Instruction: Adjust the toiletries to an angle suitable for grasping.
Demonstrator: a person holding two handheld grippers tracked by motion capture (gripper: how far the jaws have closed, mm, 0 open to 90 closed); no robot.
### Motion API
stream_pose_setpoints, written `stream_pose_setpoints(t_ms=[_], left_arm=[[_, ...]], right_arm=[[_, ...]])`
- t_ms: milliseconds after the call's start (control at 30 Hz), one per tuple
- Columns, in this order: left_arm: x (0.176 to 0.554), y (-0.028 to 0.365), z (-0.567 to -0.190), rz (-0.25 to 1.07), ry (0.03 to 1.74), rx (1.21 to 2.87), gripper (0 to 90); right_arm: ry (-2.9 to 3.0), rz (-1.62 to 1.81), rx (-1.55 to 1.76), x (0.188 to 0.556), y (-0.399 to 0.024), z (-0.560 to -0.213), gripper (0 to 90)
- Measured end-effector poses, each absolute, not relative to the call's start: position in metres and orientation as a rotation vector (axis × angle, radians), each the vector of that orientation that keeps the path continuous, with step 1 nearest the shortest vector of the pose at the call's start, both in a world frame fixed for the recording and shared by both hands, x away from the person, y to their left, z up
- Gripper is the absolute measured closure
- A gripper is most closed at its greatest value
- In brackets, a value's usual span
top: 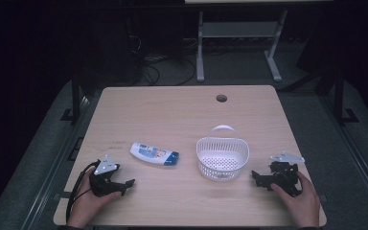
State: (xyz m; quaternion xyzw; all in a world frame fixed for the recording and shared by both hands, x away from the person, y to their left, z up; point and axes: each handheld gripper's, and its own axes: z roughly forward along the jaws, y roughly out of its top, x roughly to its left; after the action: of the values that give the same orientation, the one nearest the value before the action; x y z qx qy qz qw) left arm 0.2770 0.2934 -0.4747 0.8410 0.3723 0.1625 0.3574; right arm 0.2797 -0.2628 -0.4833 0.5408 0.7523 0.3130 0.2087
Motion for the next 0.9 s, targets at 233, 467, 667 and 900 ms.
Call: stream_pose_setpoints(t_ms=[233,467,667,900], left_arm=[[0.277,0.293,-0.475,0.419,0.962,2.17,13.1],[0.276,0.293,-0.475,0.417,0.959,2.167,14.6],[0.273,0.293,-0.469,0.401,0.95,2.191,30.6],[0.273,0.289,-0.459,0.329,0.967,2.19,55.1]], right_arm=[[2.093,0.87,1.505,0.28,-0.263,-0.483,0.0],[2.093,0.87,1.505,0.28,-0.263,-0.483,0.0],[2.089,0.869,1.509,0.28,-0.263,-0.483,0.0],[2.087,0.869,1.512,0.28,-0.263,-0.483,0.0]])
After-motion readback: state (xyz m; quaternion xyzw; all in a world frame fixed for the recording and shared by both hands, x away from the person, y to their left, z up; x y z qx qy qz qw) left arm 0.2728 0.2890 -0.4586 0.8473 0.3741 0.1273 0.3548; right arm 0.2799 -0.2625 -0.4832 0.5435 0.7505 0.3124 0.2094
